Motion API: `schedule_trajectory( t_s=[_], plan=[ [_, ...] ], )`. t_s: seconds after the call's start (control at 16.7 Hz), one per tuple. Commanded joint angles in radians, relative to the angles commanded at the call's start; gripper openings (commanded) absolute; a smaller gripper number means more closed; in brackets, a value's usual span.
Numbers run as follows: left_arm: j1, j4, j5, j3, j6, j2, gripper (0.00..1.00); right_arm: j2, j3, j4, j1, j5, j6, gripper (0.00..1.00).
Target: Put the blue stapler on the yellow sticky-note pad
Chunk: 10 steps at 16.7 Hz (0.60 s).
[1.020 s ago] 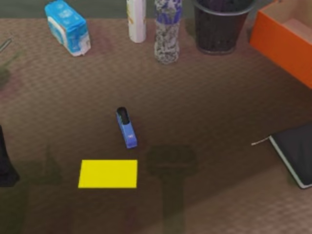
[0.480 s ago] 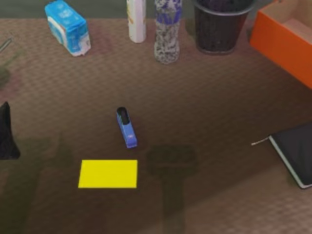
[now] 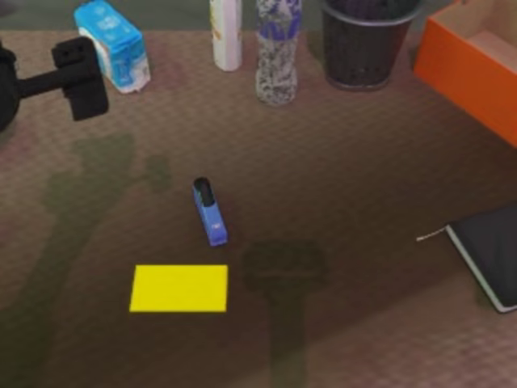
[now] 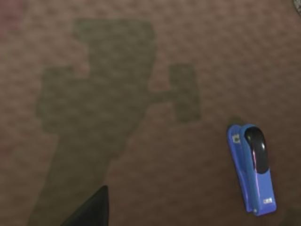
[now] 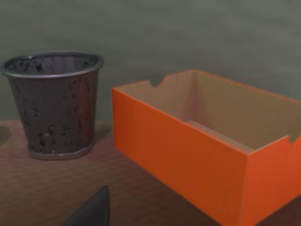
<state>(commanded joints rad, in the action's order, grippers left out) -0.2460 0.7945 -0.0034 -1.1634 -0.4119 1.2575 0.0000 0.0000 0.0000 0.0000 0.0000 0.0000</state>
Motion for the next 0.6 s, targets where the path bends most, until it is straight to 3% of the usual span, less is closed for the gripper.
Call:
schedule_trajectory(
  t_s=[0.3,0.6],
  plan=[
    [-0.098,0.329,-0.005,-0.501,-0.164,0.567,1.00,0.000,0.000,0.000,0.000,0.000,0.000,1.00],
    [-0.170,0.554,0.001,-0.879,-0.294,0.944,1.00,0.000,0.000,0.000,0.000,0.000,0.000,1.00]
  ],
)
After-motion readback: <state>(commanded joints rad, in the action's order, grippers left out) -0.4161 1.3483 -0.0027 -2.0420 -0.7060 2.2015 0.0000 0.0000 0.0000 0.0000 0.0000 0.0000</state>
